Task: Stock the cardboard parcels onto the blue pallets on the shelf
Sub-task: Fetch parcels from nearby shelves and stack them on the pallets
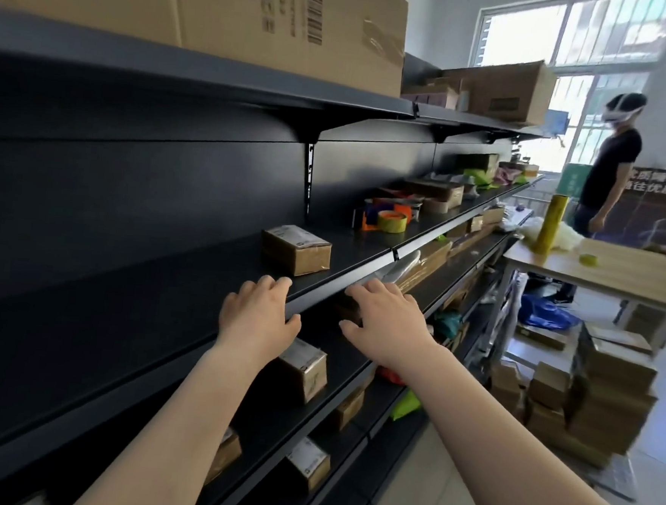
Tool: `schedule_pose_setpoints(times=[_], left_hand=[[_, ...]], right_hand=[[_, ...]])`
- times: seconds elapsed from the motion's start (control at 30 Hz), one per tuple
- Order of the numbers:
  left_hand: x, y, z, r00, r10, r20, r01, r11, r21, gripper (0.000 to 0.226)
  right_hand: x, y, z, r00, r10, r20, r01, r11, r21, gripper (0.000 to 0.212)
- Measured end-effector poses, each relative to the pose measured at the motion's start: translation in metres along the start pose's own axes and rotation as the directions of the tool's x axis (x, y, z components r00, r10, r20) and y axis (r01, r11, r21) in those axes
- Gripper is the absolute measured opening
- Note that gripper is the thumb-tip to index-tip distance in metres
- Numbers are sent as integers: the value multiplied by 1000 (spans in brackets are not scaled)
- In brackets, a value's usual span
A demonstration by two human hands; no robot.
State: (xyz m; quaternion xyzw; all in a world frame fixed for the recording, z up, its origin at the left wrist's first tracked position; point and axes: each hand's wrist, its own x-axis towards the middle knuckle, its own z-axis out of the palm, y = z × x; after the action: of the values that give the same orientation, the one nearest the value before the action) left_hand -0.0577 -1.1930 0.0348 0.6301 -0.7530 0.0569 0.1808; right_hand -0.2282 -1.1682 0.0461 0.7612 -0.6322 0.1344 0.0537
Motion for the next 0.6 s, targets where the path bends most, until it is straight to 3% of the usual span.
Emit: schedule_pose_setpoints(times=[0.23, 0.43, 0.6], left_hand=[[63, 23, 43, 989, -150, -7, 150, 989, -6, 55], [98, 38, 59, 937, -342, -67, 337, 939, -73, 52], [116, 40, 70, 853, -522, -30, 487, 814, -315, 58]], right_hand=[[79, 70, 25, 992, -112, 54, 105, 986, 131, 53], [143, 115, 39, 962, -266, 65, 242, 937, 253, 53], [186, 123, 54, 938, -335, 91, 236, 806, 543, 60]])
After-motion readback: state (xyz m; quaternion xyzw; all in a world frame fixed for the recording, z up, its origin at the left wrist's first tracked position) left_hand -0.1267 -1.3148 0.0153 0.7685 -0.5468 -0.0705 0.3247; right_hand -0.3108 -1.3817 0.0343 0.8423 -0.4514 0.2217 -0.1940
